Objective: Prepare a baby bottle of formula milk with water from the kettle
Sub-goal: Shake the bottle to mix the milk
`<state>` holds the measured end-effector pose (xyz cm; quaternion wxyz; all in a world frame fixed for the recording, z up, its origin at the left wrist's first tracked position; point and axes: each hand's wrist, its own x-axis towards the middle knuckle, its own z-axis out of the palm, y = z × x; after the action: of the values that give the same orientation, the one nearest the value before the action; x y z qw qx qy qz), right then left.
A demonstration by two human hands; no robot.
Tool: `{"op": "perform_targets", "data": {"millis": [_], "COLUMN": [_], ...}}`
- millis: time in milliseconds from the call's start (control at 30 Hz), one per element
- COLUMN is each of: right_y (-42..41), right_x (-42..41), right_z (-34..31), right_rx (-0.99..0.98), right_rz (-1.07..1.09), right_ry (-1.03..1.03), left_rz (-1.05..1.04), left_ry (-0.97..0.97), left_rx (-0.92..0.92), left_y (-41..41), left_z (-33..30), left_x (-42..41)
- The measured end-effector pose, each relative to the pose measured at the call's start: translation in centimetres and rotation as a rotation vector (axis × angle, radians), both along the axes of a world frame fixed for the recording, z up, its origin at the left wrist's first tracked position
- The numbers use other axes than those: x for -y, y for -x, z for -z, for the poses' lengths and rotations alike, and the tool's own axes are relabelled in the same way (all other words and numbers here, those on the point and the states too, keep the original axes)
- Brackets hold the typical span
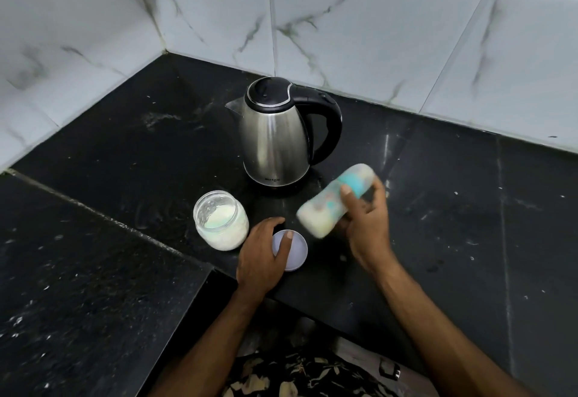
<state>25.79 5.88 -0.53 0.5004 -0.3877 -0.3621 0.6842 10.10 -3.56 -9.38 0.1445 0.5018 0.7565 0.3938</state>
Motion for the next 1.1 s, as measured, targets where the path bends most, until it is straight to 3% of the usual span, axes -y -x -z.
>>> {"op": "perform_targets", "data": {"millis": [100,267,300,433,500,667,733,833,900,1100], "right_y": [-0.4,0.1,0.1,-0.5,-0.5,-0.5,-0.6,-0.7,-0.8,-0.7], "right_x": [-1.6,2.1,2.1,-0.9,-1.3,2.1,1.2,-1.0,-1.3,1.9], "right_z": [-0.7,0.9,1.0,-0.2,-0.2,1.5,1.4,0.1,-0.3,0.6], "right_rx": [-0.106,0.168,0.194,-0.035,-0.073,0.227,0.209,-0.029,-0.095,0.222], "right_rz": [0.143,-0.311,-0.319,0.037,0.093,-0.373,-0.277,0.040,0.089,-0.379], "right_ry": [0.067,-0.058,-0.090,0.072,0.086,-0.121,-0.115,0.058,0.075,-0.093], "left_rz": [-0.020,0.045,0.039,-0.014,-0.019,0.021,0.007,-0.016,-0.018,0.015], "left_ry": [0.004,0.039,0.035,-0.015,-0.008,0.023,0.000,-0.011,-0.007,0.009], "left_rx": [-0.013,0.017,0.020,-0.013,-0.018,0.007,-0.004,-0.025,-0.027,0.005], "left_y": [-0.1,0.3,0.3,-0.1,-0.1,0.3,0.2,-0.1,-0.1,0.3], "left_z": [0.2,0.0,0.1,0.3,0.3,0.5,0.5,0.2,0.3,0.6], "left_x": [-0.1,-0.1,-0.1,0.0,-0.1,-0.2,-0.1,-0.1,-0.2,-0.3]}}
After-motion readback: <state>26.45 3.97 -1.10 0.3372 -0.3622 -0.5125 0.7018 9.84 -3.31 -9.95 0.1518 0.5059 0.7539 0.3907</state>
